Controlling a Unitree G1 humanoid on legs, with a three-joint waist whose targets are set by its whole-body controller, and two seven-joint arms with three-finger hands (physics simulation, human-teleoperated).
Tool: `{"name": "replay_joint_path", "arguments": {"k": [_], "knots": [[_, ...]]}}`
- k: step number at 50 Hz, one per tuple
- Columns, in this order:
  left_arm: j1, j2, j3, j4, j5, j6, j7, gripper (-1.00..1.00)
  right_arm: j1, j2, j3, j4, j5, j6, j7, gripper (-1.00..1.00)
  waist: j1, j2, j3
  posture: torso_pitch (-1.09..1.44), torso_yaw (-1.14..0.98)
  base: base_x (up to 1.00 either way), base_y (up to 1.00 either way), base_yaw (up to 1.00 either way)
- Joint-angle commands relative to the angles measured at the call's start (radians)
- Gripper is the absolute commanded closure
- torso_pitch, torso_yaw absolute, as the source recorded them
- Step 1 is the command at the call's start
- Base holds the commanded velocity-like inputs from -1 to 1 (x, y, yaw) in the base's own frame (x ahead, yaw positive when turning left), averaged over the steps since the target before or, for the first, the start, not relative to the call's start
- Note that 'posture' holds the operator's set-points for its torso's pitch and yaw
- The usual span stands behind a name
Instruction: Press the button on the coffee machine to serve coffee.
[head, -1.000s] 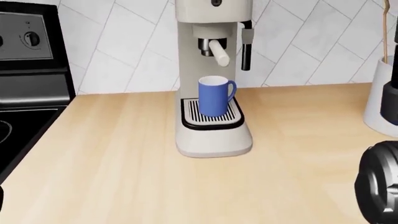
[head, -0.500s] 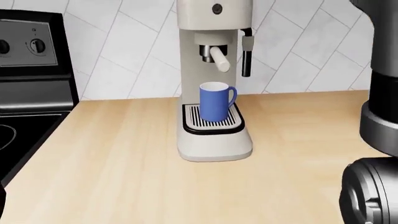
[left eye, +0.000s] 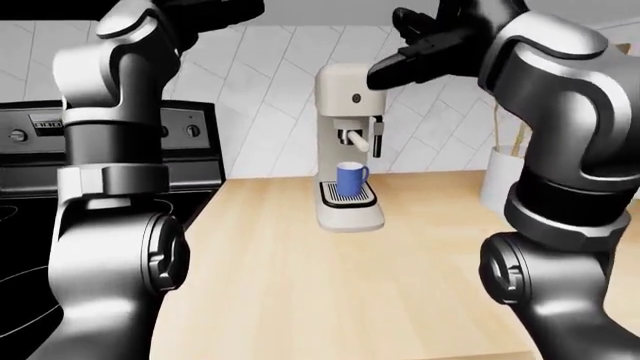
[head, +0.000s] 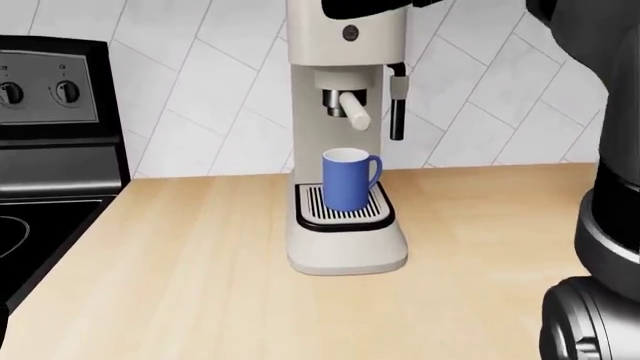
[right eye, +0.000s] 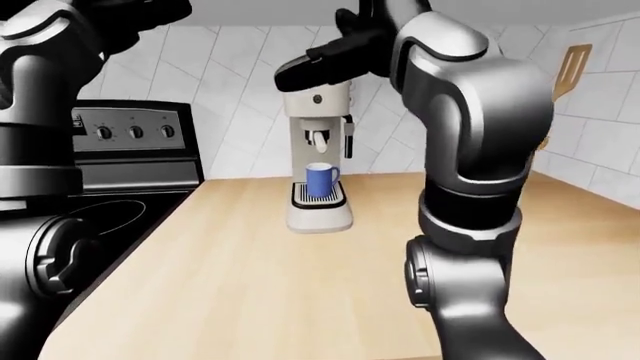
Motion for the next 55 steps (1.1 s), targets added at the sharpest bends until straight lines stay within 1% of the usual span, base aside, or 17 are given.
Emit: {"name": "replay_joint_path", "arguments": {"k": [1,2,3,5,8,11,12,14,18,19,22,23,29,35,38,44,55], "knots": [[-0.029,0.006,0.003,-0.019,0.001,-0.034,-0.004,-1.00,-0.033,-0.008,-0.020,-0.047,0.006,0.030,-0.005,-1.00,0.000,0.002,-0.001,-0.79,0.00,0.00,0.00,0.00],[-0.028,0.005,0.003,-0.022,0.000,-0.034,-0.005,-1.00,-0.027,-0.007,-0.018,-0.074,0.019,0.034,0.010,-1.00,0.000,0.002,0.000,-0.79,0.00,0.00,0.00,0.00],[-0.032,0.007,0.004,-0.033,-0.003,-0.020,0.000,-1.00,-0.012,0.007,-0.019,-0.117,0.046,0.076,0.026,-1.00,0.000,0.001,0.000,-0.79,0.00,0.00,0.00,0.00],[-0.022,0.007,0.005,-0.036,-0.003,-0.025,-0.001,-1.00,0.001,0.009,-0.006,-0.169,0.049,0.110,0.022,-1.00,0.000,0.001,0.001,-0.79,0.00,0.00,0.00,0.00],[-0.023,0.008,0.003,-0.037,-0.002,-0.021,0.000,-1.00,-0.037,0.020,-0.023,-0.184,0.065,0.151,0.023,-1.00,-0.003,0.002,0.000,-0.79,0.00,0.00,0.00,0.00],[-0.022,0.008,0.003,-0.036,-0.002,-0.022,0.000,-1.00,-0.054,0.027,-0.015,-0.203,0.099,0.197,0.042,-1.00,-0.003,0.005,0.001,-0.79,0.00,0.00,0.00,0.00],[-0.023,0.007,0.004,-0.040,-0.003,-0.017,0.003,-1.00,-0.065,0.042,-0.029,-0.203,0.110,0.215,0.040,-1.00,-0.003,0.005,0.002,-0.79,0.00,0.00,0.00,0.00],[-0.022,0.006,0.004,-0.047,-0.004,-0.012,0.006,-1.00,-0.076,0.049,-0.038,-0.200,0.128,0.224,0.041,-1.00,-0.004,0.006,0.001,-0.79,0.00,0.00,0.00,0.00],[-0.029,0.009,0.002,-0.034,-0.001,-0.018,0.000,-1.00,-0.081,0.042,-0.023,-0.196,0.148,0.233,0.041,-1.00,-0.006,0.006,0.000,-0.79,0.00,0.00,0.00,0.00],[-0.031,0.009,0.003,-0.031,0.000,-0.020,0.000,-1.00,-0.084,0.048,-0.031,-0.194,0.151,0.237,0.036,-1.00,-0.006,0.006,0.000,-0.79,0.00,0.00,0.00,0.00],[-0.033,0.009,0.001,-0.032,0.002,-0.016,0.000,-1.00,-0.075,0.047,-0.019,-0.208,0.163,0.257,0.033,-1.00,-0.005,0.007,0.000,-0.79,0.00,0.00,0.00,0.00],[-0.030,0.010,0.003,-0.035,0.001,-0.015,0.000,-1.00,-0.070,0.051,-0.025,-0.212,0.165,0.267,0.027,-1.00,-0.005,0.006,0.001,-0.79,0.00,0.00,0.00,0.00],[-0.028,0.005,0.002,-0.041,-0.001,-0.008,0.004,-1.00,-0.061,0.032,-0.027,-0.204,0.181,0.299,0.038,-1.00,-0.005,0.005,0.000,-0.79,0.00,0.00,0.00,0.00],[-0.021,0.006,0.001,-0.035,0.004,-0.016,0.000,-1.00,0.005,-0.008,-0.014,-0.252,0.206,0.323,0.093,-1.00,-0.004,0.001,0.000,-0.79,0.00,0.00,0.00,0.00],[-0.023,0.005,0.001,-0.037,0.006,-0.011,0.004,-1.00,0.021,-0.014,-0.013,-0.283,0.215,0.343,0.115,-1.00,-0.004,0.000,-0.001,-0.79,0.00,0.00,0.00,0.00],[-0.014,0.007,0.002,-0.036,0.009,-0.016,-0.001,-1.00,0.065,-0.007,-0.004,-0.360,0.221,0.383,0.146,-1.00,-0.006,0.000,0.000,-0.79,0.00,0.00,0.00,0.00],[-0.001,0.005,0.003,-0.040,0.009,-0.020,-0.001,-1.00,0.127,-0.018,0.009,-0.388,0.183,0.363,0.182,-1.00,-0.008,0.000,-0.002,-0.79,0.00,0.00,0.00,0.00]]}}
